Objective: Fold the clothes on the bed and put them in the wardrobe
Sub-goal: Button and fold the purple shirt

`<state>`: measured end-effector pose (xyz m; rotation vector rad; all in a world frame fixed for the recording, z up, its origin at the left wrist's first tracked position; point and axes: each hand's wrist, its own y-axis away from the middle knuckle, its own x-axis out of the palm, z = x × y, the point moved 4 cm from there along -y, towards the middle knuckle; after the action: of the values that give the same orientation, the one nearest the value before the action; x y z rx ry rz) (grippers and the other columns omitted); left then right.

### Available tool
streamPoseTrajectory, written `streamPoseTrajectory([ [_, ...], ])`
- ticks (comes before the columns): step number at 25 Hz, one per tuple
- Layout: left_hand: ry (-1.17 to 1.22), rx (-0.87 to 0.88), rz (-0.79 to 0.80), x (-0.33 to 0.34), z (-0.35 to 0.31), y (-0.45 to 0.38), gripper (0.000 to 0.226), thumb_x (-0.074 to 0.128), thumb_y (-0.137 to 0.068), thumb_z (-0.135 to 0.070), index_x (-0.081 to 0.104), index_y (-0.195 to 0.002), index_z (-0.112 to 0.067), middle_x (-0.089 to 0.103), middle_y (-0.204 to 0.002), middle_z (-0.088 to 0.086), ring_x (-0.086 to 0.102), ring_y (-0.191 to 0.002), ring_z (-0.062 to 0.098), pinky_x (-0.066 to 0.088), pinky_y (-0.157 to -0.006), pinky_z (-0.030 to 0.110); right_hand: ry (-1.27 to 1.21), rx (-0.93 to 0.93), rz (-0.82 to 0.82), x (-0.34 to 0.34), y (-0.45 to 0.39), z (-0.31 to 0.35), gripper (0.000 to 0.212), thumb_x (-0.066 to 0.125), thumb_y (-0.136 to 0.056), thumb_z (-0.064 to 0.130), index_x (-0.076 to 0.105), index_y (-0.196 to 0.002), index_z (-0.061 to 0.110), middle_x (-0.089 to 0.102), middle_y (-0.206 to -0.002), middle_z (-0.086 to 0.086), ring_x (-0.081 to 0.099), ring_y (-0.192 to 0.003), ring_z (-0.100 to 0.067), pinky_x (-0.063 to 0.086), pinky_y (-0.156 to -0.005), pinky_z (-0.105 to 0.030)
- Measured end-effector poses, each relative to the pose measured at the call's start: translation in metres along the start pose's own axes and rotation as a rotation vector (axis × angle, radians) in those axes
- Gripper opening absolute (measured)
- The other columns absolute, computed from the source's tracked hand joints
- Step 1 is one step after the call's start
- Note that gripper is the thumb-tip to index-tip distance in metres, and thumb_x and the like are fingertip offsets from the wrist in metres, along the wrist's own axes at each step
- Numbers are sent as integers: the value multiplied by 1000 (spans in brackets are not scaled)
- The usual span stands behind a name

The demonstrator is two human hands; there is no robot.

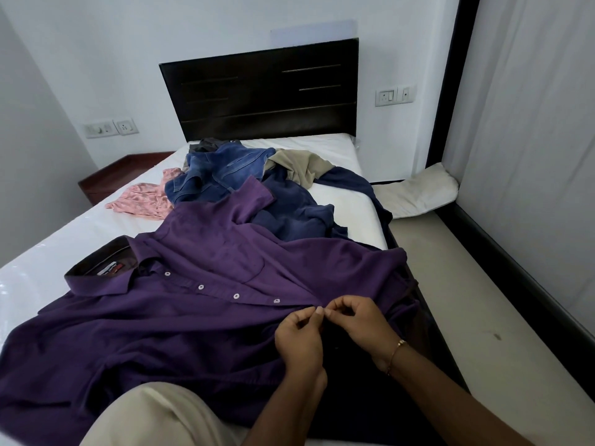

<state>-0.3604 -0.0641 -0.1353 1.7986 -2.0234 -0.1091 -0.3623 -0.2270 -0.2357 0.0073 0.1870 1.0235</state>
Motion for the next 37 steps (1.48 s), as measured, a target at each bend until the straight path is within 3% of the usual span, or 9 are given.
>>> streamPoseTrajectory([
  [3, -166, 140, -40, -5, 2, -7, 1, 74, -93, -4, 73, -93, -4, 78, -84, 8, 76, -89, 30, 63, -79, 39, 28, 23, 17, 7, -3, 0, 12, 90, -117, 12, 92, -111, 2, 79, -80, 11, 70, -74, 3, 63, -80, -28],
  [7, -298, 207, -87, -6, 5, -12, 8, 74, -95, -9, 71, -88, -9, 76, -80, 6, 72, -78, 25, 60, -67, 35, -74, 29, 61, 9, -5, 5, 26, 89, -119, 11, 85, -96, 22, 72, -74, 16, 63, -76, 0, 56, -78, -27],
  [13, -264, 176, -44, -4, 1, -15, 5, 71, -97, -9, 66, -96, -8, 75, -86, 10, 69, -76, 20, 59, -70, 36, -196, 29, 165, 6, 2, 17, 31, 82, -124, 11, 82, -96, 25, 81, -80, 14, 72, -80, -2, 61, -83, -29],
  [17, -255, 325, 8, 6, -17, -12, 10, 62, -101, -4, 61, -98, -13, 71, -89, 7, 65, -80, 17, 56, -74, 34, 153, -271, 144, -10, 5, 33, 12, 93, -116, 12, 82, -116, 18, 82, -104, 11, 74, -92, -1, 66, -92, -24],
  [19, -178, 307, 45, 9, -29, -15, 19, 57, -103, -2, 71, -100, -14, 72, -89, 1, 63, -84, 16, 55, -79, 32, 324, -404, 173, -26, 6, 39, 25, 98, -111, 12, 82, -130, 9, 85, -117, 1, 78, -97, -8, 67, -95, -20],
  [22, -84, 237, 194, 15, -41, -16, 41, 53, -99, 8, 73, -119, -22, 66, -89, 0, 59, -78, 12, 55, -78, 32, 578, -494, 122, -54, 5, 38, 31, 99, -107, 15, 85, -135, 16, 86, -120, 4, 71, -101, 6, 69, -102, -32],
  [26, -167, 371, 266, 23, -38, -10, 63, 60, -93, 15, 56, -134, -33, 58, -128, 1, 68, -97, 9, 60, -84, 32, 488, -521, -70, -73, -3, 33, 13, 87, -113, -3, 87, -119, 8, 79, -113, 0, 68, -99, 5, 66, -97, -46],
  [30, -313, 516, 189, 28, -29, 0, 79, 74, -84, 15, 42, -140, -31, 32, -132, -11, 68, -106, 10, 62, -81, 28, 265, -452, -81, -73, 3, 45, 23, 74, -123, -6, 81, -119, 16, 84, -117, -9, 74, -103, 0, 64, -103, -41],
  [37, -420, 546, 15, 26, -21, 6, 82, 87, -78, 0, 38, -138, -27, 31, -135, -13, 54, -116, 5, 54, -93, 22, 113, -403, 31, -82, 8, 48, 17, 97, -111, 3, 90, -115, 17, 91, -118, -19, 83, -101, -1, 73, -94, -8],
])
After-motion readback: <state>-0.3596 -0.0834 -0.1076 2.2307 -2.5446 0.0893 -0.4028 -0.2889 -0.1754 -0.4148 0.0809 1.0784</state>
